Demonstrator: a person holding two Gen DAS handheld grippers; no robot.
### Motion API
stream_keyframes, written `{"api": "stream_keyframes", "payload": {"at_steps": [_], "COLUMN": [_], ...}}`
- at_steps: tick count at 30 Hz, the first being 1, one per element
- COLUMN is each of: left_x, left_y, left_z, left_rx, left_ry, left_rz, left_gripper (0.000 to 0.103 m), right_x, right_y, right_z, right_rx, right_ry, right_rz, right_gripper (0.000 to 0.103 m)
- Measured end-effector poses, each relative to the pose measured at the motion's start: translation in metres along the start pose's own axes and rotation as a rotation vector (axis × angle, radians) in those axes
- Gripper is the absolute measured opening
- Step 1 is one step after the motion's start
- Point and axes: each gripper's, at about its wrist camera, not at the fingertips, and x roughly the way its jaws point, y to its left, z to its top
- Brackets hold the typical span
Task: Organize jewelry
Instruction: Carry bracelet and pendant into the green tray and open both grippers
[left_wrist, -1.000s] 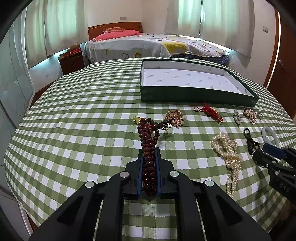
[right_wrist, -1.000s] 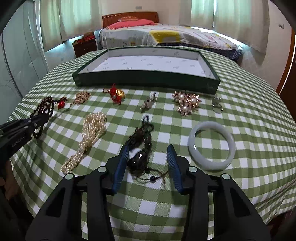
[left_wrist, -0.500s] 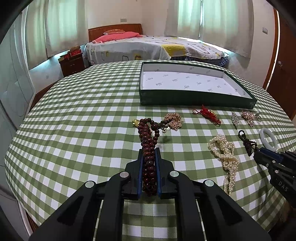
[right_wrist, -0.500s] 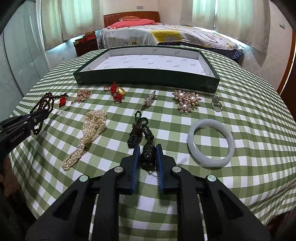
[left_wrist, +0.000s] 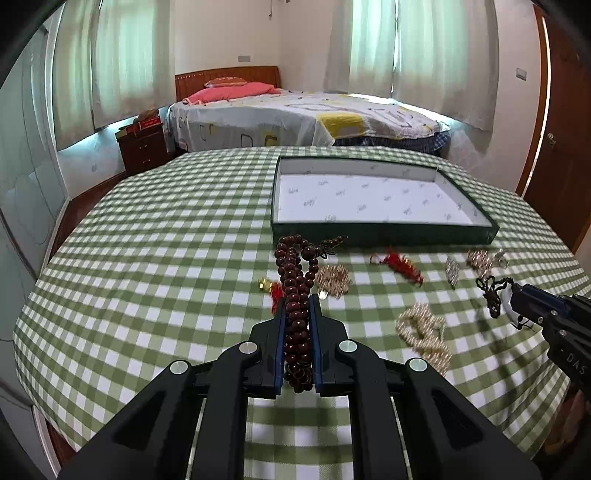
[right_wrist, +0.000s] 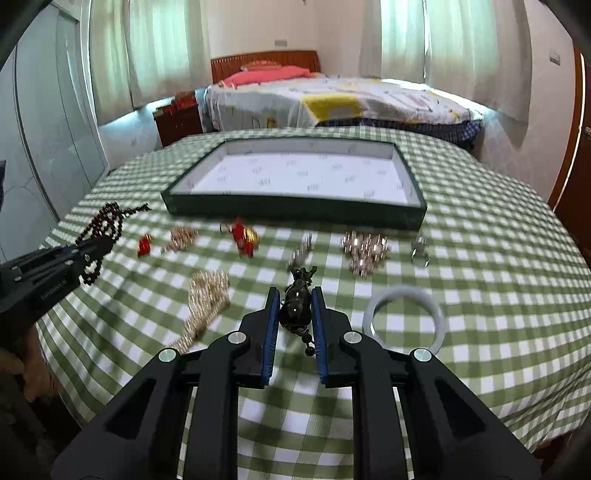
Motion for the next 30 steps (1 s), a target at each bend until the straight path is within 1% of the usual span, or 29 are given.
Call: {"api": "stream_keyframes", "payload": {"at_steps": [4, 8, 9, 13, 16, 20, 22, 26, 30], "left_x": [0.001, 0.008, 0.01, 0.03, 0.052, 0.084, 0.105, 0.133, 0.145], "left_y": [-0.006, -0.016, -0.018, -0.03, -0.039, -0.048, -0.053, -0.067, -0.079], "left_z": [0.016, 0.038, 0.042, 0.065, 0.081, 0.094, 0.1, 0.099, 0.094], "left_rx": [0.001, 0.012, 0.014, 0.026, 0.012, 0.011, 0.0, -0.007, 0.006], "left_ry": [-0.018, -0.039, -0.043, -0.051, -0.032, 0.006, 0.041, 0.103, 0.134], "left_rz": [-0.024, -0.054, -0.06, -0.085, -0.11, -0.118, -0.127, -0.148, -0.156], "left_gripper": [0.012, 0.012, 0.012, 0.012, 0.012, 0.012, 0.012, 0.012, 0.012], "right_x": [-0.005, -0.002, 0.001, 0.017, 0.036, 0.067, 0.081, 0.112, 0.131], "right_y": [-0.003, -0.01, -0.013, -0.024, -0.032, -0.046, -0.052, -0.066, -0.076], "right_z": [0.017, 0.042, 0.052, 0.076, 0.093, 0.107, 0.109, 0.11, 0.104], "right_rx": [0.0, 0.001, -0.001, 0.004, 0.003, 0.012, 0.017, 0.025, 0.034], "right_ry": [-0.047, -0.099, -0.117, -0.145, -0.149, -0.124, -0.102, -0.043, 0.013], "right_rz": [-0.005, -0.019, -0.025, -0.038, -0.052, -0.055, -0.061, -0.077, -0.08], "right_gripper": [0.017, 0.017, 0.017, 0.017, 0.017, 0.017, 0.017, 0.017, 0.017]}}
